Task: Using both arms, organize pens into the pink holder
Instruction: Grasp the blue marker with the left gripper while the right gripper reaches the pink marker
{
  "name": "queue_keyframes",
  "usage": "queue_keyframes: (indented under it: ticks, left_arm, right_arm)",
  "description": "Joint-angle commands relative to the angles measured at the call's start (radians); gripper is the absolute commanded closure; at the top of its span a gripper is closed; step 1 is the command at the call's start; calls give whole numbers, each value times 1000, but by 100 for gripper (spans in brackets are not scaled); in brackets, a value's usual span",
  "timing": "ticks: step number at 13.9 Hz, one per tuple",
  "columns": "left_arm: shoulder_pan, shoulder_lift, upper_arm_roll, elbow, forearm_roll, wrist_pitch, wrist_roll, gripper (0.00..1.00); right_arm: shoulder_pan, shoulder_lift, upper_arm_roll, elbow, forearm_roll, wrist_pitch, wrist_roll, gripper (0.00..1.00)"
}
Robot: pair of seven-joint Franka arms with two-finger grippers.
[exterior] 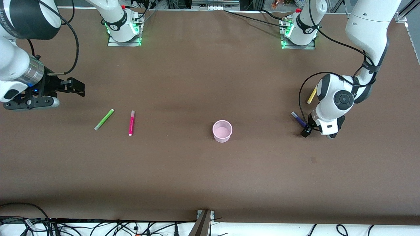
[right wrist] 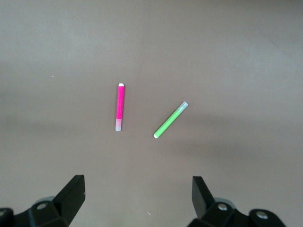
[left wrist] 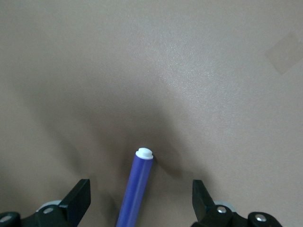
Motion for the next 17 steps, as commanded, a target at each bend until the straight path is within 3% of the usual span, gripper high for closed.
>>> queue_keyframes:
  ticks: [1,3,6,10,13,17]
  left_arm:
    - [3,27,7,2,65,20,-27,5]
    - [6,25,7,4,68,25,-33,8]
    - [3,25,7,4,70,25,-44,46]
    - [6,22,7,10,91,20,-33,100]
    - [9,9,5,57,105,-3,-35,100]
    - [0,-59,-54,261,96,-315,-32,100]
  right_arm:
    - [11,38,-6,14,4,-3,-17,0]
    - [11,46,-6,16,1,-1,-19,0]
    - [12,99,-6,17,5,5,-17,0]
    - [49,223,5,-18,36,138,-2,0]
    - [48,306,5,-127,101,386,0,0]
    - [48,432,7,-167,122,603,1,0]
